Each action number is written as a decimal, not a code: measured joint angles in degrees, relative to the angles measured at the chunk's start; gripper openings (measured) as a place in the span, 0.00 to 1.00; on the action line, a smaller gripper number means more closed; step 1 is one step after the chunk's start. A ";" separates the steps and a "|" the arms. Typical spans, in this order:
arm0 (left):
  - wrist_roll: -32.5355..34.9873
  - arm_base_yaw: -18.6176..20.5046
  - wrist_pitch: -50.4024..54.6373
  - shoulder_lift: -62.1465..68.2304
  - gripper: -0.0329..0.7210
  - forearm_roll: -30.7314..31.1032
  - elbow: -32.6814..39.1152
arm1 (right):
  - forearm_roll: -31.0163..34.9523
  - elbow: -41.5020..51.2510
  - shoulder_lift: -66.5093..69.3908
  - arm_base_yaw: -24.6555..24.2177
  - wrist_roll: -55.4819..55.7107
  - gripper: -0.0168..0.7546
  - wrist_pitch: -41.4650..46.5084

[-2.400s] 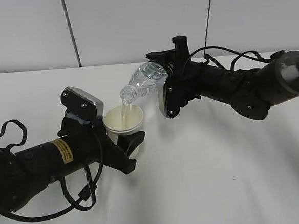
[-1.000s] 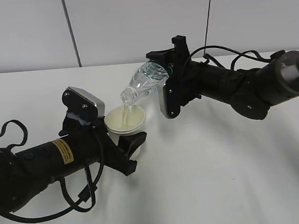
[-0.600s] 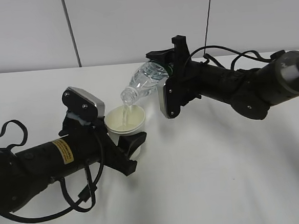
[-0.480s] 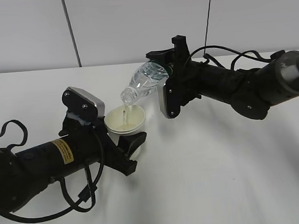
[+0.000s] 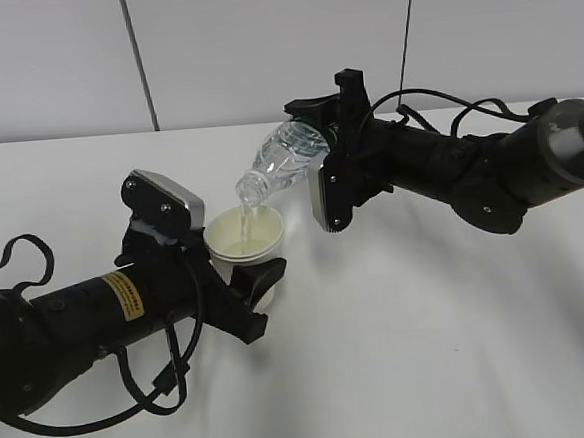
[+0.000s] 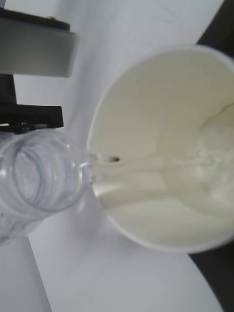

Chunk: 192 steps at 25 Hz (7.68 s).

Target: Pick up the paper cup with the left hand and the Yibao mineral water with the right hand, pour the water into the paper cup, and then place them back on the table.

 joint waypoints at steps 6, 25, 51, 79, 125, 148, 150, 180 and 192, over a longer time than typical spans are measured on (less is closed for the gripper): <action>0.00 0.00 0.00 0.00 0.63 0.00 0.00 | 0.00 0.00 0.00 0.00 -0.15 0.56 -0.14; 0.11 0.00 0.00 0.00 0.63 0.00 0.00 | 0.00 0.00 0.00 0.00 2.96 0.56 -0.26; 1.24 0.91 -1.69 0.00 0.63 -9.57 0.02 | 10.01 2.96 -0.36 0.00 61.26 0.56 -2.41; 2.58 17.65 -1.73 3.78 0.63 -9.42 -2.69 | 29.99 20.42 -3.02 0.00 70.47 0.56 -11.96; -0.52 12.61 7.14 -25.32 0.80 -19.20 15.01 | 29.83 14.77 -0.08 0.00 71.44 0.56 -11.99; -0.52 12.61 24.92 -42.24 0.80 -18.19 15.32 | 31.29 10.38 9.70 0.00 74.69 0.78 -14.58; -0.52 12.61 24.92 -42.24 0.80 -18.19 15.32 | 31.29 10.29 9.70 0.00 74.69 0.79 -14.72; -0.52 12.61 86.83 -43.33 0.78 -20.68 -8.12 | 20.91 29.45 -31.27 0.03 77.37 0.79 34.41; 6.09 12.56 117.17 -49.88 0.73 -26.98 -13.18 | 29.02 29.58 -57.24 0.24 70.03 0.78 85.22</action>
